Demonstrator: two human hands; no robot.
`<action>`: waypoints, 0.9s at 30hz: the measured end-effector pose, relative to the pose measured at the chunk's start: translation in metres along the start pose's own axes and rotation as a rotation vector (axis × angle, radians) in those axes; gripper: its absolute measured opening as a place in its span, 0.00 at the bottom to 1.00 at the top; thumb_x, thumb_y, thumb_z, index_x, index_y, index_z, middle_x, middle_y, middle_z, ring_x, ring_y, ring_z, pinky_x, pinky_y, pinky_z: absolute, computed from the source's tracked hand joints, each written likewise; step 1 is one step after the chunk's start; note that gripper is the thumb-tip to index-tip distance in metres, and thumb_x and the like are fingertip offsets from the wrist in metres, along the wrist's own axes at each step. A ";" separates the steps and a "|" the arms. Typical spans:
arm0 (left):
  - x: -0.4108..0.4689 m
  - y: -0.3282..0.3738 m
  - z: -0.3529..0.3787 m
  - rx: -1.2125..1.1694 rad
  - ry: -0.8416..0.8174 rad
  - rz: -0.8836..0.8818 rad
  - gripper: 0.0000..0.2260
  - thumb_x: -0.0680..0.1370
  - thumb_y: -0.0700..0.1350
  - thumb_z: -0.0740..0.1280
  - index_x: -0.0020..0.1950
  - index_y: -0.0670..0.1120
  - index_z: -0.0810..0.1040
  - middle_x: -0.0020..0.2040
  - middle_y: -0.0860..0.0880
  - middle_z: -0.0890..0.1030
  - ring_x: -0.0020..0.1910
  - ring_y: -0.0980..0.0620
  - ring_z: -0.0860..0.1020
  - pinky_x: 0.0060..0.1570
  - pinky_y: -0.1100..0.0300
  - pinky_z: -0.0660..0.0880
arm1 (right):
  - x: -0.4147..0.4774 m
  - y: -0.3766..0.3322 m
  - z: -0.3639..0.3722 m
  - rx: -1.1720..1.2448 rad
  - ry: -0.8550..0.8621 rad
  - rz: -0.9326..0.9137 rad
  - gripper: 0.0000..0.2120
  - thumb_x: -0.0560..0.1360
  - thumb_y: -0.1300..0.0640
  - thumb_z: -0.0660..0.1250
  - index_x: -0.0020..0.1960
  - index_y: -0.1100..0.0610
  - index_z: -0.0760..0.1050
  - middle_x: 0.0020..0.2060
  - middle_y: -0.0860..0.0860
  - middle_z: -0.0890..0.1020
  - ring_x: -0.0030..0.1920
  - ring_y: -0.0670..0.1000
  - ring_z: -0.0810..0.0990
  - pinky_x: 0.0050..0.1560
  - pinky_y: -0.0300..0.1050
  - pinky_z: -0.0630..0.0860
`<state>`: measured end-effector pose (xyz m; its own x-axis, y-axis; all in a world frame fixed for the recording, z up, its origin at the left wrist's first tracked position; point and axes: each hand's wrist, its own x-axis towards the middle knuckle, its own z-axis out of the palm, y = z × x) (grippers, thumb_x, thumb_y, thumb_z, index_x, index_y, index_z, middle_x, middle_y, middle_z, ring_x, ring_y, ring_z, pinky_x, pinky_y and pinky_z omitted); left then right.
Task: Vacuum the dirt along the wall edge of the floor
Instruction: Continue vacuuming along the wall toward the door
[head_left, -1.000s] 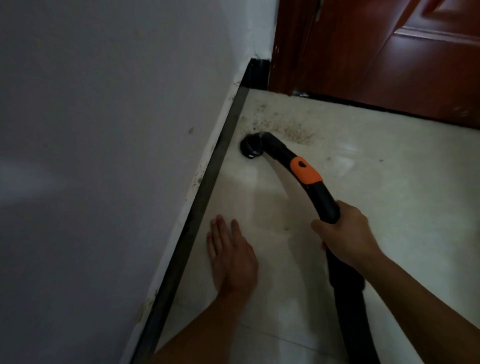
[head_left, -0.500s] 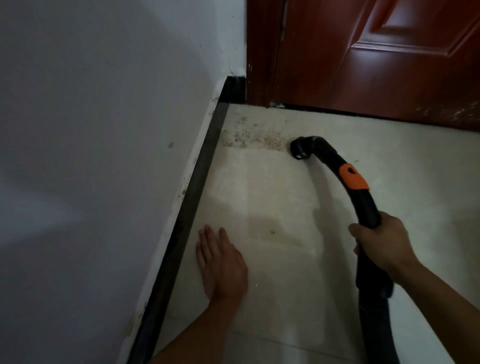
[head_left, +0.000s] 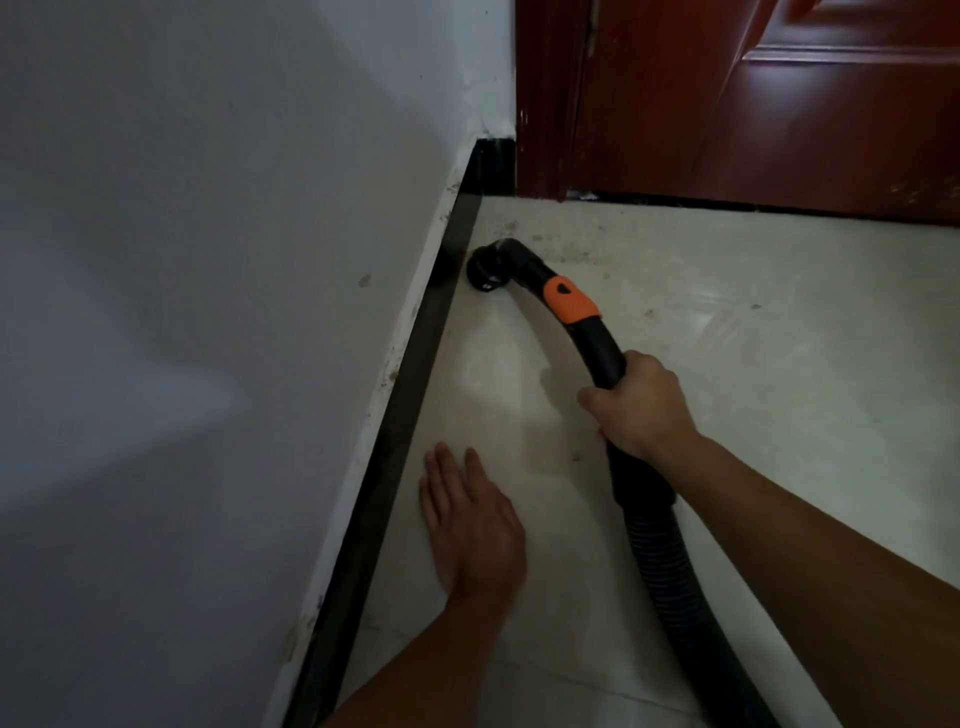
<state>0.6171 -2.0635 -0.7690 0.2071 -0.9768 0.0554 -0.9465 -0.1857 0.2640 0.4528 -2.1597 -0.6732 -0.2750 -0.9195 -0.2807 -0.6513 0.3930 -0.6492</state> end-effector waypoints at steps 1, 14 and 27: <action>0.000 0.000 0.000 -0.003 0.001 0.001 0.23 0.79 0.46 0.49 0.69 0.39 0.72 0.72 0.36 0.67 0.73 0.38 0.64 0.71 0.44 0.61 | 0.000 -0.006 0.005 -0.009 -0.013 -0.015 0.13 0.71 0.53 0.72 0.49 0.56 0.71 0.36 0.52 0.75 0.33 0.53 0.76 0.35 0.42 0.71; 0.000 -0.001 0.000 0.022 -0.028 -0.012 0.25 0.79 0.47 0.48 0.70 0.40 0.71 0.74 0.36 0.65 0.74 0.38 0.62 0.71 0.44 0.61 | -0.049 0.092 -0.101 0.051 0.144 0.268 0.08 0.72 0.63 0.73 0.49 0.62 0.77 0.29 0.58 0.81 0.25 0.54 0.81 0.29 0.42 0.74; 0.000 -0.001 0.001 0.040 -0.031 -0.002 0.24 0.79 0.47 0.49 0.70 0.40 0.71 0.74 0.36 0.65 0.74 0.39 0.62 0.71 0.44 0.60 | 0.039 0.006 -0.025 0.081 0.047 0.066 0.12 0.70 0.57 0.73 0.49 0.60 0.75 0.34 0.57 0.81 0.28 0.55 0.82 0.31 0.44 0.77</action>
<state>0.6176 -2.0630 -0.7702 0.2015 -0.9792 0.0244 -0.9553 -0.1909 0.2257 0.4207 -2.1935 -0.6701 -0.3496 -0.8899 -0.2929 -0.5716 0.4503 -0.6859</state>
